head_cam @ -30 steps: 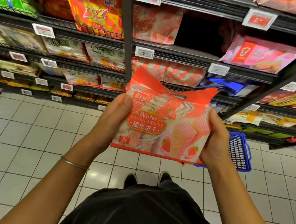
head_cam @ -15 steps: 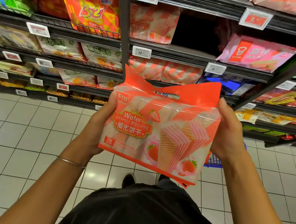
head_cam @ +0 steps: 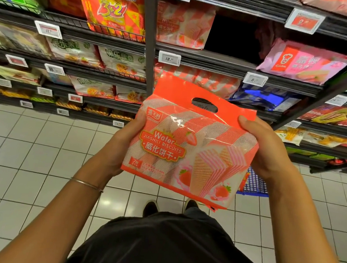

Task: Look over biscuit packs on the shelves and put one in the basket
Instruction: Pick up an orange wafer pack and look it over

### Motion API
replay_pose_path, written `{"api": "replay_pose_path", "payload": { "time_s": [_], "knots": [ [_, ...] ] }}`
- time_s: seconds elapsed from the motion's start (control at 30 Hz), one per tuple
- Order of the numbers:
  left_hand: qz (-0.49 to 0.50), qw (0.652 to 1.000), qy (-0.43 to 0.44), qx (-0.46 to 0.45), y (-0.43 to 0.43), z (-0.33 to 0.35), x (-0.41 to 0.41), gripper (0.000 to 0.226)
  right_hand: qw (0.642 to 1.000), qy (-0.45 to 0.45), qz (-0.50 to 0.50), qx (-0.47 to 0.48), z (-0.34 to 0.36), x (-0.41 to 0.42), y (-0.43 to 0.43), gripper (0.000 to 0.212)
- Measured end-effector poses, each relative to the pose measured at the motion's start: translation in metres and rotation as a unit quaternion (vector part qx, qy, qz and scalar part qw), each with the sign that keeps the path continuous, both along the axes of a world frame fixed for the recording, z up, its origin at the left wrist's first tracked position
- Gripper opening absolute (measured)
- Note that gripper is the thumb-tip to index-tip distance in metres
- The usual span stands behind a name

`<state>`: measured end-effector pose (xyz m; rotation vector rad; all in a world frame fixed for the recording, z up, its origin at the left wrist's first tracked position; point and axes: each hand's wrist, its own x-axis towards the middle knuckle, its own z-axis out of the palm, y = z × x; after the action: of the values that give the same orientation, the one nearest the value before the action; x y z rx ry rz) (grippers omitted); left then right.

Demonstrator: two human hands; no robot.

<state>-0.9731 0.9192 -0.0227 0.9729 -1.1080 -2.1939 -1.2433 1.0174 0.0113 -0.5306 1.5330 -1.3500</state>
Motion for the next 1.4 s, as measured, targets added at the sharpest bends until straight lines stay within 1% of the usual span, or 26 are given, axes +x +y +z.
{"api": "replay_pose_path", "payload": {
  "time_s": [0.17,0.3,0.37,0.43,0.5,0.57,0.67,0.77,0.87,0.9,0.93,1.0,1.03,1.13,1.27,1.4],
  "knots": [
    [0.009,1.0,0.013,0.018,-0.001,-0.004,-0.003,0.047,0.997,-0.032,-0.067,0.029,0.0,0.007,-0.004,0.015],
    [0.022,0.998,0.028,0.044,0.0,-0.011,-0.003,0.047,0.995,-0.038,-0.08,0.036,0.0,0.01,-0.004,0.016],
    [0.03,0.996,0.045,0.065,0.0,-0.016,-0.001,0.049,0.997,-0.019,-0.067,0.025,0.0,0.012,-0.004,0.018],
    [0.041,0.992,0.069,0.1,0.001,-0.022,0.001,0.055,0.999,-0.014,-0.043,0.016,0.0,0.012,-0.003,0.031],
    [0.041,0.984,0.098,0.146,0.003,-0.028,0.002,0.061,0.999,-0.03,-0.01,-0.011,0.0,0.012,-0.001,0.042],
    [0.03,0.97,0.134,0.199,0.007,-0.031,0.002,0.065,0.997,-0.052,0.013,-0.053,0.003,0.015,-0.001,0.039],
    [0.013,0.953,0.162,0.255,0.013,-0.034,0.0,0.068,0.992,-0.061,0.027,-0.104,0.005,0.02,-0.002,0.02],
    [-0.011,0.949,0.149,0.278,0.017,-0.033,0.0,0.072,0.989,-0.075,0.035,-0.126,0.005,0.024,-0.001,0.023],
    [-0.034,0.932,0.146,0.331,0.019,-0.033,0.002,0.075,0.987,-0.081,0.039,-0.135,0.005,0.028,-0.001,0.016],
    [-0.035,0.926,0.144,0.346,0.02,-0.034,0.003,0.074,0.987,-0.078,0.04,-0.134,0.004,0.029,-0.001,0.022],
    [-0.033,0.923,0.144,0.356,0.021,-0.034,0.003,0.074,0.988,-0.075,0.041,-0.132,0.004,0.029,-0.001,0.032],
    [-0.027,0.919,0.152,0.362,0.022,-0.033,0.003,0.074,0.988,-0.07,0.046,-0.126,0.003,0.031,-0.002,0.05],
    [-0.023,0.92,0.157,0.359,0.021,-0.033,0.003,0.075,0.989,-0.066,0.05,-0.125,0.002,0.032,-0.002,0.053],
    [-0.015,0.927,0.173,0.334,0.018,-0.032,0.006,0.077,0.989,-0.062,0.053,-0.12,-0.002,0.035,-0.003,0.052],
    [0.014,0.938,0.172,0.301,0.015,-0.033,0.009,0.066,0.988,-0.084,0.056,-0.12,-0.005,0.037,-0.003,0.046],
    [0.048,0.95,0.176,0.255,0.012,-0.031,0.01,0.061,0.987,-0.071,0.084,-0.113,-0.003,0.037,0.001,0.05]
  ]
}}
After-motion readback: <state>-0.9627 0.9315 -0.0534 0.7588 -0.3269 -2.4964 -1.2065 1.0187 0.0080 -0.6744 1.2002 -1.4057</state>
